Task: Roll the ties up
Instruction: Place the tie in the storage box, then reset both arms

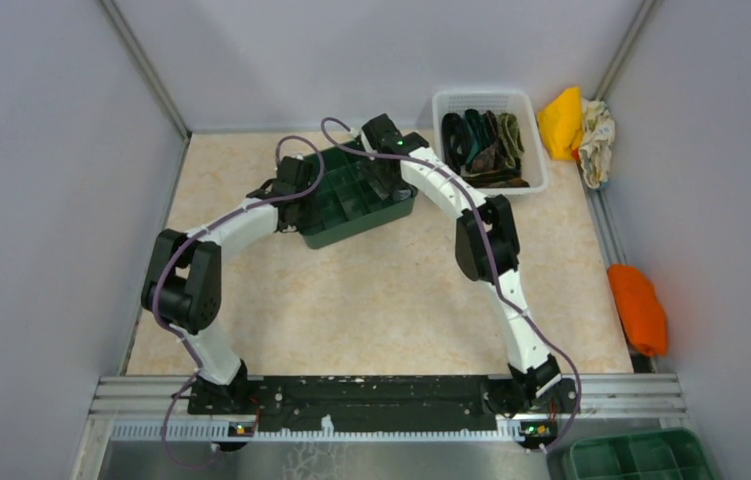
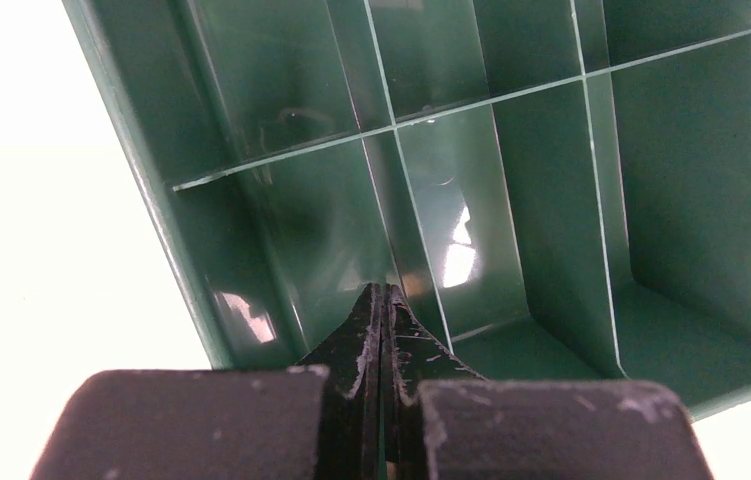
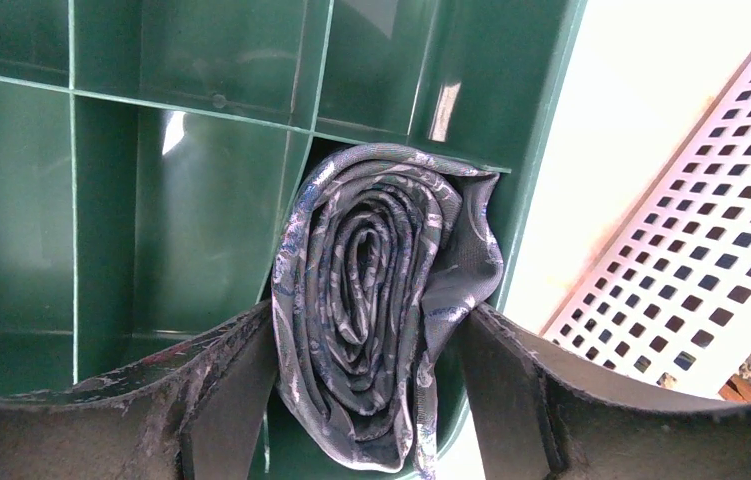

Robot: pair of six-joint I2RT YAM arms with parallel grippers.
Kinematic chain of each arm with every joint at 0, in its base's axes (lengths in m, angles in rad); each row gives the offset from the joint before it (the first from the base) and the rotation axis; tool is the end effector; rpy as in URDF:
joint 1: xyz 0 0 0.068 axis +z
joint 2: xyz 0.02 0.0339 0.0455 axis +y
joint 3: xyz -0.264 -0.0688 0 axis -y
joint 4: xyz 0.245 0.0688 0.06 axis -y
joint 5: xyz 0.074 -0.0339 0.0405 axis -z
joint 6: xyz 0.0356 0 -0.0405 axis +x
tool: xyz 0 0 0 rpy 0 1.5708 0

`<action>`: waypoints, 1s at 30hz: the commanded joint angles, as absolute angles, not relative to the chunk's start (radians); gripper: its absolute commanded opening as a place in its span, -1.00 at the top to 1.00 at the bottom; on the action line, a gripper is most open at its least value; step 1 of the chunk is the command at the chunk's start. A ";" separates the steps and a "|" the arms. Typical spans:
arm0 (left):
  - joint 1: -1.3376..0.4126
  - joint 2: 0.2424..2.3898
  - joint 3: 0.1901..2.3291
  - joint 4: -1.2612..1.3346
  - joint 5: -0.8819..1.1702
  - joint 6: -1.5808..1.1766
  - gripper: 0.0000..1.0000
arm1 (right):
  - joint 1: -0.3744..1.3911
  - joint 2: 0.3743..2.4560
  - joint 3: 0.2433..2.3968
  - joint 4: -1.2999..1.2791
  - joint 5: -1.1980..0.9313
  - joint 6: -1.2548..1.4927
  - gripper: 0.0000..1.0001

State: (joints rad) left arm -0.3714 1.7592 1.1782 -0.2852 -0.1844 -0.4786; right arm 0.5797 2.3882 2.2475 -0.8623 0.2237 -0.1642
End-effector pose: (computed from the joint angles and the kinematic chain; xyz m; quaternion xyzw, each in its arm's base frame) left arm 0.3544 -0.1310 0.2055 -0.0818 0.9316 -0.0629 0.3487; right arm 0.4411 0.2793 0.2275 -0.3176 0.9001 -0.0474 0.2945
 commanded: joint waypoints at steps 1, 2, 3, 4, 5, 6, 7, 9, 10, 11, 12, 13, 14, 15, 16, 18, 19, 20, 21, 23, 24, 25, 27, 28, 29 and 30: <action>-0.374 1.743 1.167 -0.283 -0.167 -0.476 1.00 | 0.580 2.410 2.251 -0.941 0.224 -0.147 -0.49; -0.375 1.743 1.165 -0.282 -0.166 -0.476 1.00 | 0.579 2.407 2.240 -0.937 0.237 -0.143 -0.49; -0.376 1.744 1.164 -0.281 -0.166 -0.474 1.00 | 0.579 2.398 2.224 -0.927 0.244 -0.137 -0.49; -0.376 1.745 1.164 -0.283 -0.165 -0.475 1.00 | 0.579 2.382 2.192 -0.896 0.252 -0.129 -0.49; -0.375 1.746 1.165 -0.284 -0.163 -0.475 1.00 | 0.579 2.357 2.164 -0.865 0.258 -0.122 -0.50; -0.376 1.744 1.165 -0.285 -0.164 -0.477 1.00 | 0.579 2.330 2.137 -0.825 0.262 -0.117 -0.50; -0.376 1.741 1.166 -0.290 -0.166 -0.479 1.00 | 0.579 2.298 2.115 -0.789 0.269 -0.111 -0.51; -0.376 1.730 1.167 -0.294 -0.174 -0.483 1.00 | 0.578 2.239 2.093 -0.734 0.296 -0.100 -0.54; -0.377 1.723 1.166 -0.295 -0.182 -0.484 1.00 | 0.578 2.209 2.085 -0.711 0.310 -0.095 -0.54; -0.377 1.715 1.164 -0.298 -0.192 -0.488 1.00 | 0.580 2.179 2.071 -0.682 0.322 -0.088 -0.58; -0.376 1.708 1.163 -0.301 -0.202 -0.491 1.00 | 0.579 2.145 2.053 -0.656 0.324 -0.084 -0.59; -0.377 1.701 1.161 -0.303 -0.214 -0.492 1.00 | 0.579 2.110 2.033 -0.633 0.321 -0.078 -0.62; -0.377 1.696 1.162 -0.308 -0.222 -0.493 1.00 | 0.579 2.079 2.015 -0.614 0.316 -0.071 -0.64; -0.377 1.693 1.166 -0.315 -0.227 -0.496 1.00 | 0.579 2.049 1.995 -0.602 0.313 -0.060 -0.64; -0.377 1.690 1.170 -0.322 -0.230 -0.499 1.00 | 0.578 2.009 1.974 -0.586 0.314 -0.043 -0.64; -0.377 1.677 1.175 -0.335 -0.225 -0.510 1.00 | 0.579 1.952 1.912 -0.550 0.316 -0.015 -0.64; -0.378 1.661 1.174 -0.335 -0.217 -0.514 1.00 | 0.578 1.928 1.878 -0.526 0.319 -0.009 -0.69; -0.382 1.646 1.172 -0.333 -0.211 -0.517 1.00 | 0.579 1.904 1.846 -0.509 0.327 0.019 -0.70; -0.386 1.626 1.171 -0.330 -0.202 -0.519 1.00 | 0.579 1.883 1.819 -0.489 0.343 0.038 -0.72; -0.401 1.582 1.161 -0.311 -0.182 -0.520 1.00 | 0.579 1.853 1.773 -0.472 0.354 0.059 -0.71; -0.412 1.556 1.151 -0.284 -0.169 -0.518 1.00 | 0.579 1.838 1.751 -0.458 0.360 0.070 -0.71; -0.423 1.531 1.136 -0.258 -0.156 -0.514 1.00 | 0.579 1.819 1.723 -0.438 0.361 0.081 -0.71; -0.451 1.480 1.103 -0.197 -0.134 -0.504 1.00 | 0.580 1.781 1.652 -0.389 0.368 0.106 -0.71; -0.464 1.461 1.087 -0.172 -0.131 -0.498 1.00 | 0.578 1.761 1.620 -0.365 0.373 0.114 -0.72; -0.474 1.449 1.078 -0.155 -0.128 -0.494 0.99 | 0.579 1.745 1.597 -0.348 0.376 0.121 -0.72; -0.479 1.443 1.074 -0.150 -0.126 -0.493 0.98 | 0.579 1.734 1.580 -0.341 0.379 0.127 -0.72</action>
